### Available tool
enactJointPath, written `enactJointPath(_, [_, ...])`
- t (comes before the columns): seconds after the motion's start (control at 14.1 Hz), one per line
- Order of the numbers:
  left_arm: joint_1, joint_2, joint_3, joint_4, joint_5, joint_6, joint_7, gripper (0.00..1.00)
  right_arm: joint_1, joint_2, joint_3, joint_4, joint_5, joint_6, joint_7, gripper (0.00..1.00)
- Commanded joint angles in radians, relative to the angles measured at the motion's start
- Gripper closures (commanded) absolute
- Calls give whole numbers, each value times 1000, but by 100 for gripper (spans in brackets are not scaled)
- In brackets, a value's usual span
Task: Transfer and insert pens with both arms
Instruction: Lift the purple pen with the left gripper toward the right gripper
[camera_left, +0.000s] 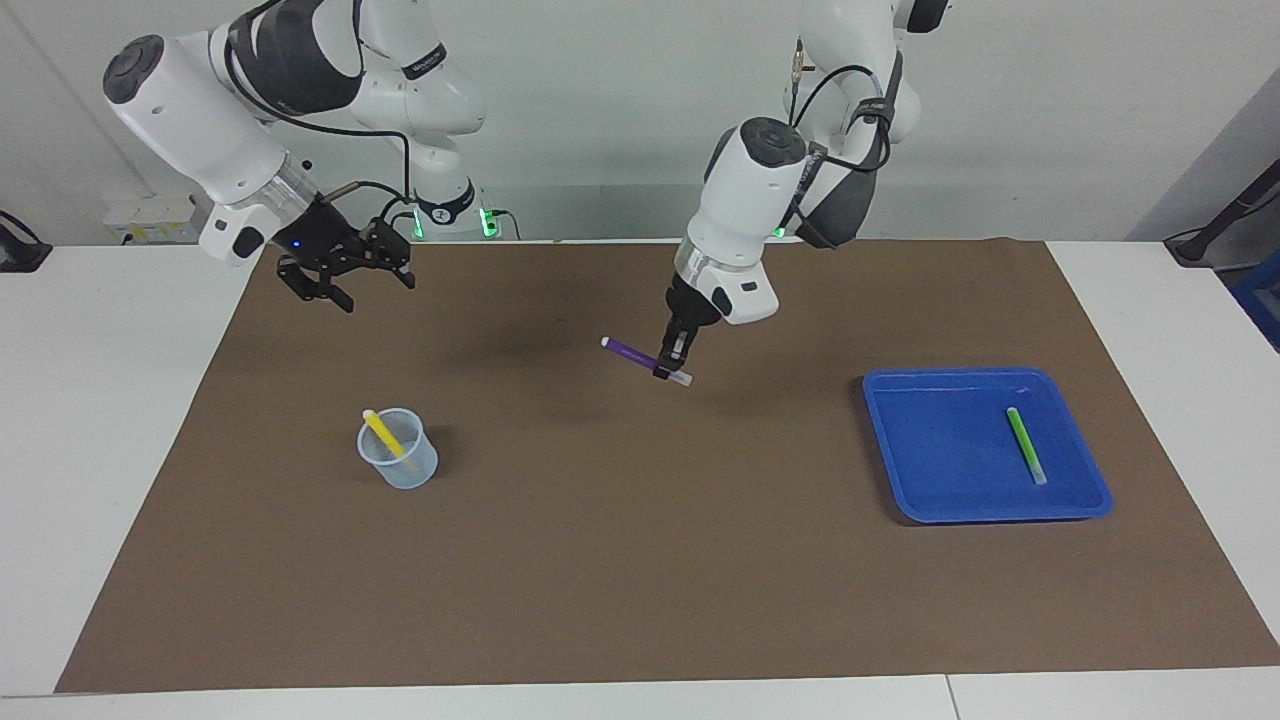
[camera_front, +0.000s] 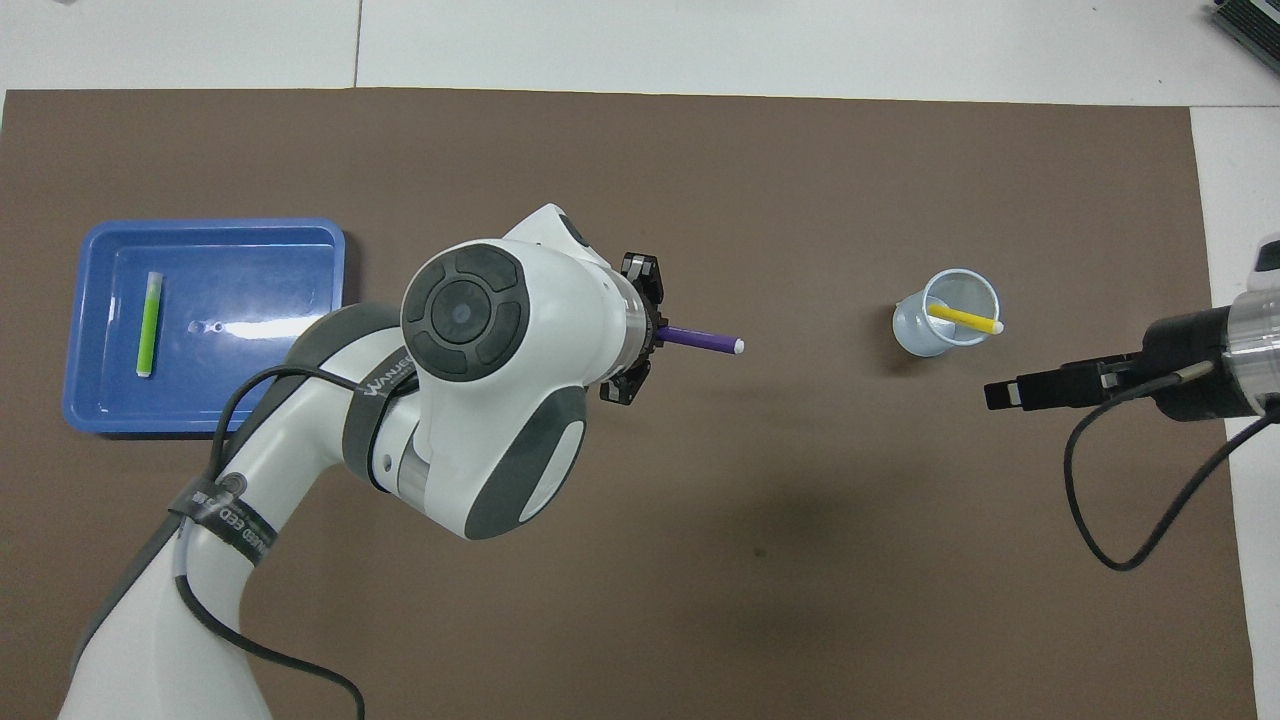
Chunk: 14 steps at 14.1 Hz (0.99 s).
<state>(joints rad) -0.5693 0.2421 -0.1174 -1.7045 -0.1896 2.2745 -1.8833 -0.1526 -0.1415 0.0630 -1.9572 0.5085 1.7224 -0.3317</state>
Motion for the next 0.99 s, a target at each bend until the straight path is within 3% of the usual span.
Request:
enactJointPath(0.0, [-37,-12,13,-21,-78,37,-40,100,10,-29,4,-31,70,26,-27,0])
enactJointPath(0.5, [-125,-12,8,-60,-125,210,-164,100,129,28,6,-51,271,160,-81,0])
enactJointPath(0.92, [-158,-1,8,-70,-189,358,-168,100,168,49,6,-80,282,261,-125,0])
